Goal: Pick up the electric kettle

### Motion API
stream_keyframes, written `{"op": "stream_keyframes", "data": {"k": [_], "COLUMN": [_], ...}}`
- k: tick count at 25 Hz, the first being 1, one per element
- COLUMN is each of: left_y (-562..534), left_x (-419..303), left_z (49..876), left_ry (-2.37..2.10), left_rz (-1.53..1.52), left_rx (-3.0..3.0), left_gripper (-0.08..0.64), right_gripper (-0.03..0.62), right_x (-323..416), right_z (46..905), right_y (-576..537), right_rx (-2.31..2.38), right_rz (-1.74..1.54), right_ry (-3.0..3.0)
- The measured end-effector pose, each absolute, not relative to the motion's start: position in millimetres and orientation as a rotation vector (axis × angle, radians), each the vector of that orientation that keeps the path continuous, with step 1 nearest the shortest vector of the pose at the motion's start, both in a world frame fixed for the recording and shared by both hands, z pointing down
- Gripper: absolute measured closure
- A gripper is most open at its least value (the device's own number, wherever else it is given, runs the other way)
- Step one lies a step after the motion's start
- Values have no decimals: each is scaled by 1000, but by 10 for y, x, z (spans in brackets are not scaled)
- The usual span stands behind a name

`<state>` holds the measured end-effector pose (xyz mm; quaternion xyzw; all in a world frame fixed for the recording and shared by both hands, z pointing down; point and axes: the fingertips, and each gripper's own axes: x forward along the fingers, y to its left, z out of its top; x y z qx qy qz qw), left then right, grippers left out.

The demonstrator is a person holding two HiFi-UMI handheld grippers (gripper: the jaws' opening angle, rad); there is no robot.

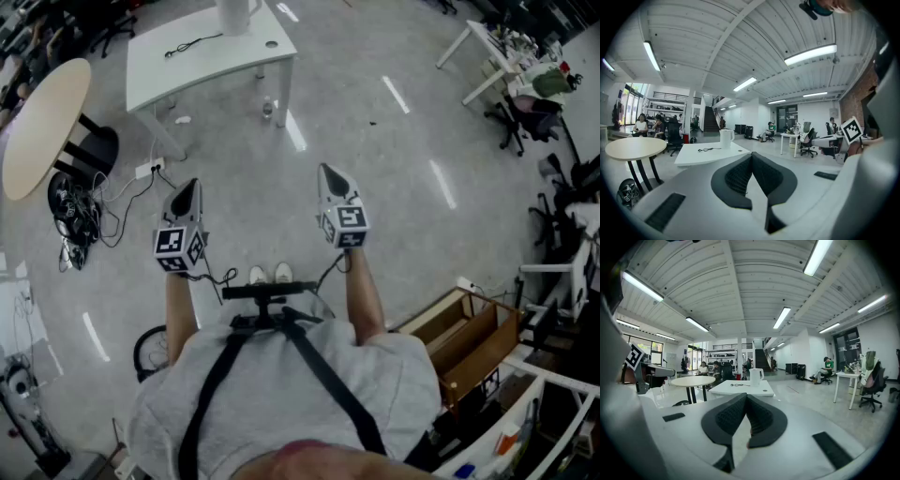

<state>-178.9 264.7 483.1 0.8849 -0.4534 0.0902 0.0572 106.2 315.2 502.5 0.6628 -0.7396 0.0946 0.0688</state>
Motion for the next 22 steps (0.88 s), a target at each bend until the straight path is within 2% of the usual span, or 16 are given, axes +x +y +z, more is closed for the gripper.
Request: {"op": "stream_keyframes", "data": {"k": [22], "left_y": [2697], "left_x": [-1294], "left_z": [4775], "left_ry": [-1359], "left_rz": [313], "left_rx": [2694], "left_gripper": [555], "right_gripper": [580], "right_x": [1227], "right_z": [5065], "right_y": [3138], "right_rx": [1865], "right_rz": [240], "right_ry": [-2295]}}
